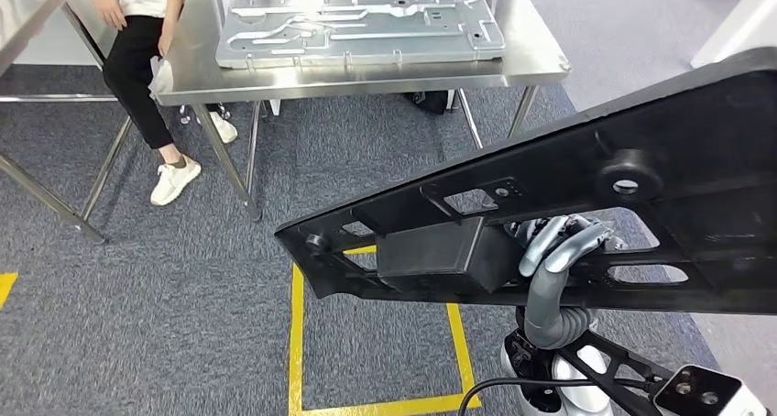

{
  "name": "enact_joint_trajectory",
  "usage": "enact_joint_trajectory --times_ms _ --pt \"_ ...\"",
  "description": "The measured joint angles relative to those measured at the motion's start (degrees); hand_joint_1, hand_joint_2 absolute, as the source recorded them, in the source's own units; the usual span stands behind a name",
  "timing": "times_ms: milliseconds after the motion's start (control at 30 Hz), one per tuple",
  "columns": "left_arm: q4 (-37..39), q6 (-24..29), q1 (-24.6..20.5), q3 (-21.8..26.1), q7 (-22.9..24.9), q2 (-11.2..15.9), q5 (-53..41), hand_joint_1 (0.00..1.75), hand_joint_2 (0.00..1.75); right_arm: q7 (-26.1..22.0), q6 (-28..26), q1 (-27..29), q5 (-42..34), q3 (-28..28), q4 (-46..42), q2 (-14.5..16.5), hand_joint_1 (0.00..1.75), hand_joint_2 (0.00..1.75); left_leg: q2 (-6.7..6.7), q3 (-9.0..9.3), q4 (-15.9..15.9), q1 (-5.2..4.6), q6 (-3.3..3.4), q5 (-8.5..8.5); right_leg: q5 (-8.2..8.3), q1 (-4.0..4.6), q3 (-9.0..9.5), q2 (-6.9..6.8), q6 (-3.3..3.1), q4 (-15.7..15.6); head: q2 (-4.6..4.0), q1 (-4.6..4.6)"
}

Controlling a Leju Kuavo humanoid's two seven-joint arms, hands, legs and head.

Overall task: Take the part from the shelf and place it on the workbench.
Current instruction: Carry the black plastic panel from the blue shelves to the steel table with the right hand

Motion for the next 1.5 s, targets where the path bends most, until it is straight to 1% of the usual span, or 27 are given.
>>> enact_joint_trajectory --times_ms 100,133,167,233,300,333,400,433,467,500,600,633,700,767,800,900,933,967,1000,1067,1133,1233,1300,1333,1433,1467,1500 --pt "0.02 -0.07 -0.09 -0.01 -0.03 -0.04 0.01 0.0 1.75 0.0 0.01 0.07 0.07 0.02 0.08 -0.01 1.75 1.75 -0.05 2.51 -0.13 0.03 -0.81 -2.35 10.51 0.39 0.68 -0.44 -0.85 -9.44 -0.01 -0.01" --pt "0.03 -0.07 -0.14 0.0 -0.05 -0.04 0.01 0.0 1.75 0.0 0.0 0.12 0.08 0.04 0.1 -0.01 1.75 1.75 -0.04 3.05 -0.39 0.0 -1.18 -2.82 12.39 0.59 0.77 -0.44 -1.27 -10.8 -0.01 -0.01" --pt "0.04 -0.07 -0.19 0.0 -0.08 -0.04 0.02 0.0 1.75 0.0 -0.01 0.13 0.09 0.08 0.13 -0.02 1.75 1.75 -0.02 3.57 -0.48 -0.06 -1.61 -2.85 12.7 0.71 0.89 -0.33 -1.67 -11.25 -0.01 -0.02" --pt "0.04 -0.07 -0.27 0.01 -0.13 0.01 0.02 0.0 1.75 0.0 -0.08 0.07 0.15 0.2 0.05 0.0 1.75 1.75 0.06 4.03 0.02 -0.04 -2.31 -2.34 12.23 0.65 2.14 -0.04 -2.51 -11.98 0.0 -0.03" --pt "0.04 -0.09 -0.46 0.0 -0.16 0.04 0.03 0.0 1.75 0.0 -0.21 -0.04 0.27 0.38 0.09 0.02 1.75 1.75 0.08 2.03 4.65 0.07 -2.7 -2.21 11.49 0.61 3.85 0.04 -3.27 -12.64 0.0 -0.04" --pt "0.05 -0.1 -0.49 -0.01 -0.16 0.03 0.04 0.0 1.75 0.0 -0.34 -0.06 0.32 0.5 0.2 0.02 1.75 1.75 0.08 -0.05 8.21 0.13 -2.84 -3.11 10.96 0.68 4.54 0.05 -3.57 -12.8 0.0 -0.03" --pt "0.06 -0.11 -0.36 0.0 -0.16 0.0 0.04 0.0 1.75 0.0 -0.76 -0.06 0.41 0.8 0.53 0.02 1.75 1.75 0.08 -4.84 14.28 0.14 -3.03 -6.86 9.8 0.96 5.79 0.21 -3.98 -12.85 0.0 -0.04" --pt "0.07 -0.1 -0.23 0.0 -0.16 0.01 0.05 0.0 1.75 0.0 -0.99 -0.04 0.44 0.92 0.72 0.02 1.75 1.75 0.08 -6.59 15.44 0.12 -2.98 -8.67 9.16 1.13 6.54 0.35 -4.08 -12.85 0.0 -0.04" --pt "0.07 -0.09 -0.13 0.01 -0.17 0.01 0.05 0.0 1.75 0.0 -1.15 -0.03 0.46 1.0 0.91 0.02 1.75 1.75 0.08 -7.6 14.93 0.08 -2.78 -9.28 8.49 1.32 7.44 0.49 -4.13 -12.84 -0.01 -0.04" --pt "0.07 -0.08 -0.08 0.01 -0.17 0.02 0.06 0.0 1.75 0.0 -1.22 -0.03 0.46 1.04 1.07 0.02 1.75 1.75 0.08 -7.94 12.9 -0.01 -2.49 -8.26 7.78 1.51 8.43 0.58 -4.14 -12.84 -0.01 -0.03" --pt "0.07 -0.07 0.09 0.01 -0.19 0.07 0.07 0.0 1.75 0.0 -1.29 -0.08 0.47 1.16 1.48 0.01 1.75 1.75 -0.03 -7.52 3.99 -0.64 -1.15 1.71 5.85 1.88 10.59 0.72 -3.93 -12.69 -0.01 -0.02" --pt "0.07 -0.04 0.16 0.01 -0.2 0.09 0.07 0.0 1.75 0.01 -1.34 -0.07 0.5 1.23 1.59 0.01 1.75 1.75 -0.07 -7.46 2.42 -0.88 -0.8 4.04 5.44 1.89 10.78 0.84 -3.69 -12.68 -0.01 -0.02" --pt "0.07 0.01 0.1 0.01 -0.22 0.08 0.08 0.0 1.75 0.01 -1.56 -0.1 0.55 1.35 1.72 -0.01 1.75 1.75 -0.07 -7.18 1.49 -0.99 -0.38 4.77 5.19 1.88 10.92 1.05 -3.09 -12.48 -0.01 -0.03" --pt "0.07 0.04 -0.02 0.01 -0.27 0.02 0.09 0.0 1.75 0.01 -1.84 -0.26 0.57 1.42 1.7 -0.03 1.75 1.75 -0.08 -6.11 0.66 -0.72 0.08 4.86 5.24 1.81 10.43 0.9 -2.49 -10.72 -0.01 -0.02" --pt "0.07 0.04 -0.09 0.01 -0.28 0.0 0.09 0.0 1.75 0.0 -1.92 -0.4 0.56 1.44 1.7 -0.05 1.75 1.75 -0.1 -5.44 0.34 -0.56 0.3 4.76 4.92 1.71 9.28 0.78 -2.14 -8.54 -0.01 -0.02" --pt "0.07 0.04 -0.17 0.01 -0.32 0.02 0.15 0.0 1.75 0.0 -1.98 -0.58 0.53 1.48 1.92 -0.14 1.75 1.75 -0.07 -4.14 0.0 -0.45 0.58 3.82 1.25 0.84 2.53 0.47 -0.94 1.44 -0.02 -0.02" --pt "0.08 0.04 -0.14 0.01 -0.32 0.02 0.16 0.0 1.75 0.0 -2.01 -0.56 0.52 1.51 2.03 -0.17 1.75 1.75 -0.08 -3.71 0.0 -0.41 0.51 3.4 0.4 0.51 0.69 0.39 -0.64 3.33 -0.02 -0.02" --pt "0.08 0.04 -0.09 0.01 -0.31 0.01 0.17 0.0 1.75 0.0 -2.05 -0.56 0.51 1.55 2.14 -0.21 1.75 1.75 -0.1 -3.22 0.0 -0.35 0.41 2.98 0.6 0.25 -0.22 0.29 -0.43 3.44 -0.01 -0.02" --pt "0.08 0.03 -0.07 0.01 -0.31 0.0 0.17 0.0 1.75 0.0 -2.12 -0.59 0.51 1.59 2.21 -0.24 1.75 1.75 -0.13 -2.62 0.0 -0.26 0.26 2.52 2.23 0.03 -0.03 0.18 -0.28 1.44 -0.01 -0.02" --pt "0.09 0.02 -0.07 0.02 -0.28 -0.03 0.17 0.0 1.75 0.0 -2.4 -0.75 0.49 1.72 2.32 -0.29 1.75 1.75 -0.16 -1.39 0.01 -0.09 -0.28 1.5 7.69 -0.24 2.27 -0.1 -0.12 -6.15 -0.02 -0.02" --pt "0.09 0.03 -0.16 0.02 -0.22 -0.03 0.17 0.0 1.75 0.0 -3.22 -0.94 0.47 1.93 2.52 -0.35 1.75 1.75 -0.18 -0.8 -0.02 -0.02 -1.06 0.63 10.14 0.0 3.85 -0.34 -0.58 -11.29 -0.02 -0.02" --pt "0.09 0.14 -0.2 0.03 -0.08 -0.03 0.2 0.0 1.75 0.01 -5.79 -1.17 1.19 2.69 2.99 -0.62 1.75 1.75 -0.16 -0.12 0.38 0.0 -2.3 0.16 9.97 0.3 4.63 -0.43 -2.09 -12.08 -0.01 -0.03" --pt "0.09 0.23 -0.31 0.03 -0.01 -0.06 0.23 0.0 1.75 0.02 -7.2 -1.56 1.82 3.54 3.41 -0.81 1.75 1.75 -0.1 -0.54 2.85 0.1 -2.67 -0.87 9.55 0.25 5.83 -0.76 -3.01 -12.43 -0.02 -0.02" --pt "0.09 0.26 -0.39 0.04 0.02 -0.09 0.24 0.0 1.75 0.02 -7.63 -1.75 1.97 3.93 3.62 -0.87 1.75 1.75 -0.07 -1.85 5.53 0.19 -2.75 -2.11 9.26 0.3 6.37 -1.0 -3.35 -12.56 -0.01 -0.02" --pt "0.09 0.29 -0.27 0.08 0.1 -0.16 0.24 0.0 1.75 0.01 -8.14 -1.98 2.03 4.79 4.34 -1.01 1.75 1.75 -0.07 -8.16 15.31 0.23 -2.93 -6.04 8.11 0.91 7.42 -1.71 -3.97 -12.55 0.0 -0.03" --pt "0.09 0.34 -0.14 0.1 0.14 -0.16 0.24 0.0 1.75 0.0 -8.16 -1.98 2.02 4.99 4.59 -1.08 1.75 1.75 -0.06 -9.41 16.21 0.21 -2.81 -5.75 7.7 1.13 7.87 -1.86 -4.03 -12.54 -0.01 -0.03" --pt "0.09 0.38 -0.05 0.11 0.16 -0.16 0.24 0.0 1.75 0.0 -8.16 -1.98 1.95 5.14 4.8 -1.15 1.75 1.75 -0.05 -9.64 15.02 0.17 -2.57 -4.16 7.27 1.33 8.43 -1.99 -4.04 -12.53 -0.01 -0.02"
